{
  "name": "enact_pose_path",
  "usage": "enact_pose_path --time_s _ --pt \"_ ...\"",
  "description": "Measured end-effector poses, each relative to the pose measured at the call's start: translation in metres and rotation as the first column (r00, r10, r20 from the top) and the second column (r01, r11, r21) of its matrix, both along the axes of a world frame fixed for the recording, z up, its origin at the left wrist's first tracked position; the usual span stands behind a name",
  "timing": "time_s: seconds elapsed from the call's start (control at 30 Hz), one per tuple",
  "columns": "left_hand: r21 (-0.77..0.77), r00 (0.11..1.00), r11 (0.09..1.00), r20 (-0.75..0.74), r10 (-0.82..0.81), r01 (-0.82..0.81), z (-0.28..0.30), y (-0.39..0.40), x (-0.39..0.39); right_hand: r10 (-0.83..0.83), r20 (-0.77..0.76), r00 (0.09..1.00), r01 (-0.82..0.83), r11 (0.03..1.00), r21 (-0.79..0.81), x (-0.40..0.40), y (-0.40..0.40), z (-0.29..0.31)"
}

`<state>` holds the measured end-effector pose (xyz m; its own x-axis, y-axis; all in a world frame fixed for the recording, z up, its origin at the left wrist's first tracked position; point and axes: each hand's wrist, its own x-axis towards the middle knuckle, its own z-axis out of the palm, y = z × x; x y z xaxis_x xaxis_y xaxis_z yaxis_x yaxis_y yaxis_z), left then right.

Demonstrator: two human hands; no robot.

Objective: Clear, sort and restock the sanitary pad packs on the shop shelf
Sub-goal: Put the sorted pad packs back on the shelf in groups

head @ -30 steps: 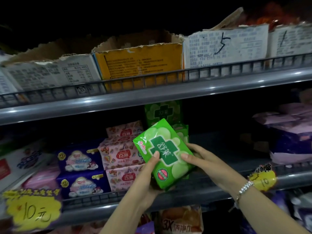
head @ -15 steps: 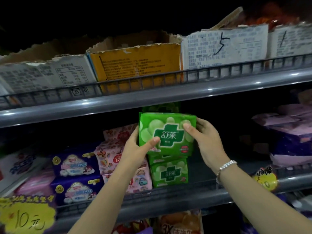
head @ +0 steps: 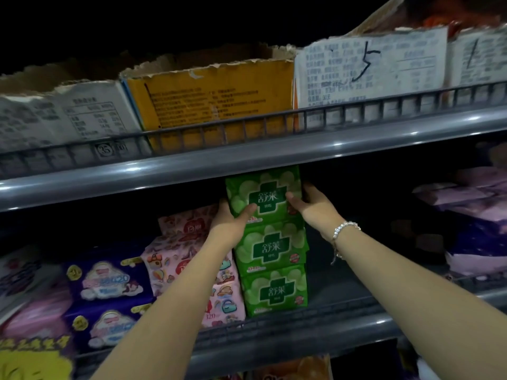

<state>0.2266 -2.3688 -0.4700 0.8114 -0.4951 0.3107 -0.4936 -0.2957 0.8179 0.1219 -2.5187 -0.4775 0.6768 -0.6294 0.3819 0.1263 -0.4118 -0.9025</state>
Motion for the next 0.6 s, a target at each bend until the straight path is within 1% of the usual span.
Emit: enact_pose_path --time_s 0.07,0.17,0.23,0.3,0.43,0.47,0.53,0.6 --pt "0.042 1.0 0.999 0.009 0.017 -0.018 0.0 -0.001 0.0 0.01 -0.016 1.0 -0.01 1.0 0.02 0.002 -0.004 -0.009" --pt "0.08 0.999 0.996 0.029 0.027 -0.029 0.0 -0.002 0.0 0.097 -0.039 0.995 -0.091 0.987 0.135 0.004 -0.005 -0.021" --pt "0.096 1.0 0.995 0.016 0.02 -0.021 0.0 -0.002 -0.002 0.106 -0.034 0.994 -0.098 0.976 0.193 0.007 -0.004 -0.029" --pt "0.106 1.0 0.994 0.006 0.006 -0.006 -0.002 0.0 -0.002 0.081 -0.033 0.996 -0.073 0.979 0.188 0.009 -0.002 -0.034" --pt "0.151 1.0 0.988 0.02 0.011 -0.014 0.001 0.005 -0.002 0.042 -0.078 0.996 -0.033 0.993 0.115 0.007 -0.001 -0.037" --pt "0.141 1.0 0.99 0.021 0.017 -0.019 0.002 0.006 -0.003 0.049 -0.085 0.995 -0.04 0.993 0.111 0.005 -0.003 -0.038" --pt "0.074 0.999 0.997 0.049 0.023 -0.027 -0.002 0.006 -0.005 0.076 -0.078 0.994 -0.064 0.988 0.14 -0.001 -0.005 -0.044" --pt "0.02 0.989 0.999 0.143 0.03 -0.034 -0.014 0.007 -0.008 0.119 -0.077 0.99 -0.104 0.978 0.179 -0.009 -0.003 -0.055"
